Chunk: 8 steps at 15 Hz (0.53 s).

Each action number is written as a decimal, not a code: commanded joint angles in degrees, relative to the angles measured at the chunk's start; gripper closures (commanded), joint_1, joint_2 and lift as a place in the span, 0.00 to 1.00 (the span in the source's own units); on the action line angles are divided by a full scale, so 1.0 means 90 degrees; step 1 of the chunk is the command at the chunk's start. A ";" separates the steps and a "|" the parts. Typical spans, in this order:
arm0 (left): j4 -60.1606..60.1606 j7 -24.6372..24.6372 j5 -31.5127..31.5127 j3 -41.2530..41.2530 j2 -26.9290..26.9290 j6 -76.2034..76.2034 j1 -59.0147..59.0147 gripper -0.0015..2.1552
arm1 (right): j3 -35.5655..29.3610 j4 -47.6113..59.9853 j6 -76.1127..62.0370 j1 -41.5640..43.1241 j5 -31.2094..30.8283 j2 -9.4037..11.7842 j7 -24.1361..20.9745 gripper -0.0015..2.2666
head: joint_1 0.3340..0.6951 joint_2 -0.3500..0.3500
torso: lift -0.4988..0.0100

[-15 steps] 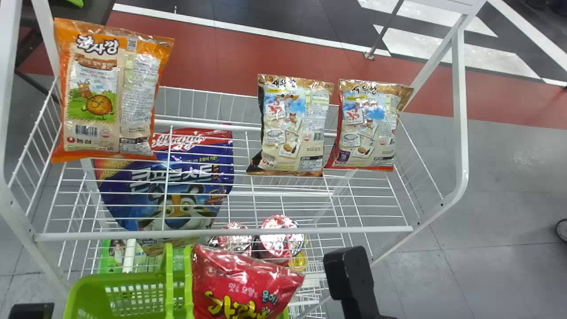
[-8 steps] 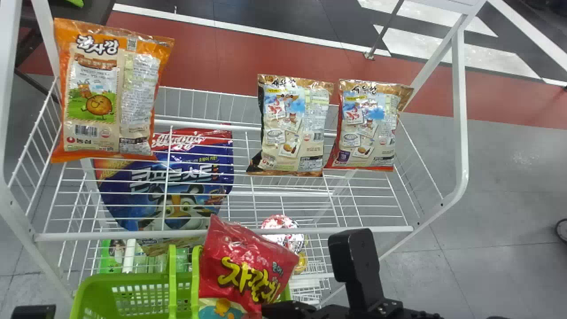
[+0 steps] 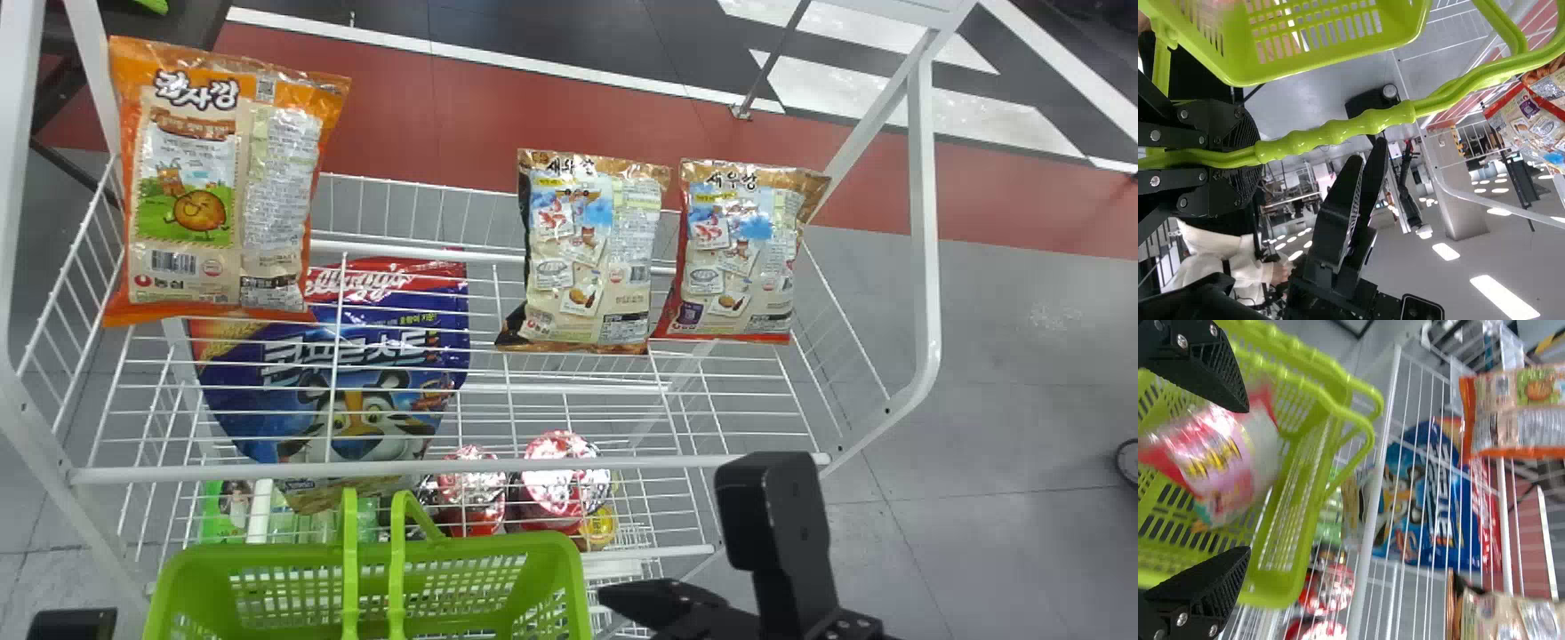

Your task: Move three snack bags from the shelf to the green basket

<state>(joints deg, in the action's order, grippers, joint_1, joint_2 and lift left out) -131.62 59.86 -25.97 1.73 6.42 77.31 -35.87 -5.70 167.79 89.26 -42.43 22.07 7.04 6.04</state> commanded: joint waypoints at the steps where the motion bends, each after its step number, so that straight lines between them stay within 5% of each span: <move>1: -0.0004 0.0000 0.0004 0.0003 0.0000 0.0000 -0.0008 0.91 | -0.0012 -0.0040 0.0091 -0.0080 -0.0577 0.0019 0.0013 0.02 | 1.00 0.00 | 0.89; 4: 0.0006 0.0000 0.0024 0.0003 -0.0020 -0.0019 -0.0028 0.91 | -0.0031 -0.0567 -0.0332 -0.0119 -0.1114 0.0039 0.0218 0.03 | 1.00 0.00 | 0.89; 8: 0.0015 -0.0030 0.0082 0.0032 -0.0029 -0.0019 -0.0057 0.91 | -0.0109 -0.2052 -0.4687 0.0252 -0.1114 0.0029 0.0589 0.04 | 1.00 0.00 | 0.89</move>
<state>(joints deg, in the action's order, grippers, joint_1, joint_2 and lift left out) -131.56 59.67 -25.40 1.90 6.16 77.13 -36.36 -6.44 153.53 59.70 -41.25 11.53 7.37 11.09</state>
